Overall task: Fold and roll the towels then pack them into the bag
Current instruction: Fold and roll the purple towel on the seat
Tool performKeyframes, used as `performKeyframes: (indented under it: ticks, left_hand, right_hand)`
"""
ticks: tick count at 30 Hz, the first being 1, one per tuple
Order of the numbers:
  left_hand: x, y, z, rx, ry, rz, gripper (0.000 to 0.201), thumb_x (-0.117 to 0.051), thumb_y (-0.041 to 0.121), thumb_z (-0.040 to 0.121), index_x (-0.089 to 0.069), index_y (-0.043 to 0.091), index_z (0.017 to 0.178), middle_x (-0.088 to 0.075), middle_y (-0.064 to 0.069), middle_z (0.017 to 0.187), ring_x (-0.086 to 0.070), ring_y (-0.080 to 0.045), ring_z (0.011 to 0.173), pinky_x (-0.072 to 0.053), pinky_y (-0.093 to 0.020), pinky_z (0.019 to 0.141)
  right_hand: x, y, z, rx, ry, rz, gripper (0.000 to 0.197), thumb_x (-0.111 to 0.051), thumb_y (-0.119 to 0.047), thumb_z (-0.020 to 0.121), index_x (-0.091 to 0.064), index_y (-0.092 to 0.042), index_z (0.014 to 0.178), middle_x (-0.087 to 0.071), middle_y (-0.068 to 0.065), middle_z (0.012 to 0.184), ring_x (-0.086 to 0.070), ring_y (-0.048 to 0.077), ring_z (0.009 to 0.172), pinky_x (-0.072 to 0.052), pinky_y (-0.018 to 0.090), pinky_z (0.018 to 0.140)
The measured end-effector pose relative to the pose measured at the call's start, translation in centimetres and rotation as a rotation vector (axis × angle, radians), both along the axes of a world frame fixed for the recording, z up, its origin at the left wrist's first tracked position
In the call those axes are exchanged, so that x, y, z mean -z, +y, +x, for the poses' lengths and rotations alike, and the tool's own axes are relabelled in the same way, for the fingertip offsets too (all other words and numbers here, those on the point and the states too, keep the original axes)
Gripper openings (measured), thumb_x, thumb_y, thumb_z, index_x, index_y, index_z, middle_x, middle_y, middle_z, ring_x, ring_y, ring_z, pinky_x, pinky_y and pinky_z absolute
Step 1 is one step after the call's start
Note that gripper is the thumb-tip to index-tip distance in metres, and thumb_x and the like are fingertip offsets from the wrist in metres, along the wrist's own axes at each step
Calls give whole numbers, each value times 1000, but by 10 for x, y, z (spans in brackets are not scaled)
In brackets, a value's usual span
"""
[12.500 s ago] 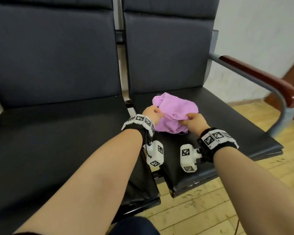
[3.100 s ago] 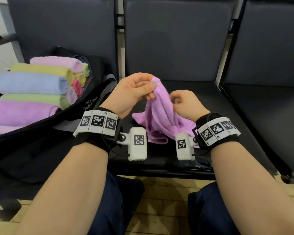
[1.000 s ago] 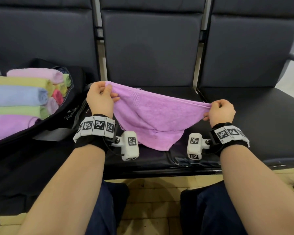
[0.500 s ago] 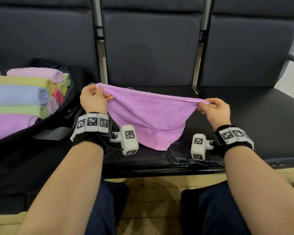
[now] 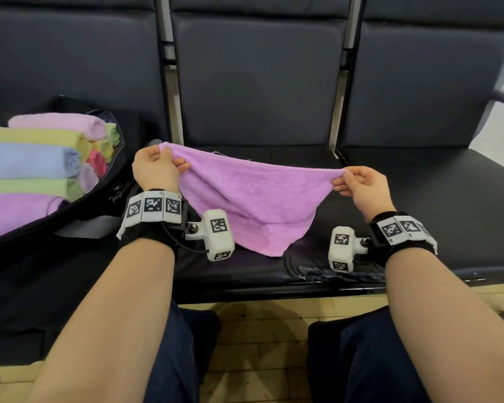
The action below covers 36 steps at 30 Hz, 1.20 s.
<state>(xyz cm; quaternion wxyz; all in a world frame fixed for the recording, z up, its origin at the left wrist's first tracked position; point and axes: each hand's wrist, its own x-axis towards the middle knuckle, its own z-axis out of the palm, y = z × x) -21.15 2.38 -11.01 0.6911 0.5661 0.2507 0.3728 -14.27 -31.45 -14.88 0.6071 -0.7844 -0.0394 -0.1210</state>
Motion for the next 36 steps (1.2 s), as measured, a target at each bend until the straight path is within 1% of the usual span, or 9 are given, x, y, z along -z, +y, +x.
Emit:
performKeyframes:
  ticks: [3,6,11,15,19,26,31,34,36]
  left_hand:
    - [0,-1,0,-3,-9,-2,22,-52,3,95,-56,0,116,-63,-5,79,-64,-6,55,-53,-18,56]
    - [1,-1,1,-3,-11,6,22,-52,3,95,-56,0,116,-63,-6,83,-64,-7,57,-53,-17,56]
    - [2,0,1,-3,-20,-6,22,-52,3,95,-55,1,117,-64,-10,91,-64,-8,60,-53,-18,57]
    - [-2,-6,0,27,-70,-13,13,-50,2,96,-54,5,108,-61,-7,83,-63,-7,53,-53,-18,53]
    - [-11,-12,-6,63,-151,-19,8,-49,1,96,-52,8,96,-60,-9,84,-63,-15,57,-54,-21,57]
    - [-67,-24,-13,63,-276,44,12,-51,6,97,-53,14,89,-61,-10,87,-64,-12,64,-55,-25,67]
    - [-133,-33,-22,50,-403,77,8,-53,8,97,-54,3,103,-61,-19,94,-62,-6,61,-56,-24,68]
    - [-167,-37,-30,30,-467,78,6,-52,9,97,-54,4,100,-62,-10,83,-61,-6,59,-55,-26,68]
    - [-185,-36,-37,31,-507,87,3,-52,8,97,-53,6,99,-61,-6,79,-61,-4,57,-54,-25,67]
  right_hand:
    - [4,-4,2,109,-45,-101,11,-59,-11,93,-69,-8,96,-65,0,72,-59,8,57,-49,20,64]
    - [2,-5,2,172,-110,-216,11,-65,-13,88,-73,-8,94,-64,0,77,-58,12,69,-50,29,74]
    - [-4,3,-1,121,-10,-11,3,-57,-10,94,-59,-9,94,-62,9,71,-60,11,49,-49,24,49]
    - [-13,12,-7,139,-28,109,3,-45,-10,100,-45,-8,100,-61,11,74,-62,10,45,-51,21,45]
    - [-25,16,-16,275,-104,155,7,-45,-16,101,-45,-11,104,-61,8,81,-60,10,42,-48,21,40]
    - [-93,16,-35,472,-278,259,12,-53,-21,97,-53,-10,104,-59,0,88,-56,0,59,-44,6,56]
    - [-168,10,-48,499,-399,281,22,-53,-20,97,-56,-2,110,-55,3,98,-51,13,85,-36,-1,60]
    - [-203,7,-59,518,-493,281,24,-52,-21,98,-58,-1,110,-55,2,98,-49,13,88,-35,5,67]
    - [-219,5,-67,538,-527,261,21,-52,-25,97,-60,-8,106,-55,1,98,-49,15,89,-39,18,79]
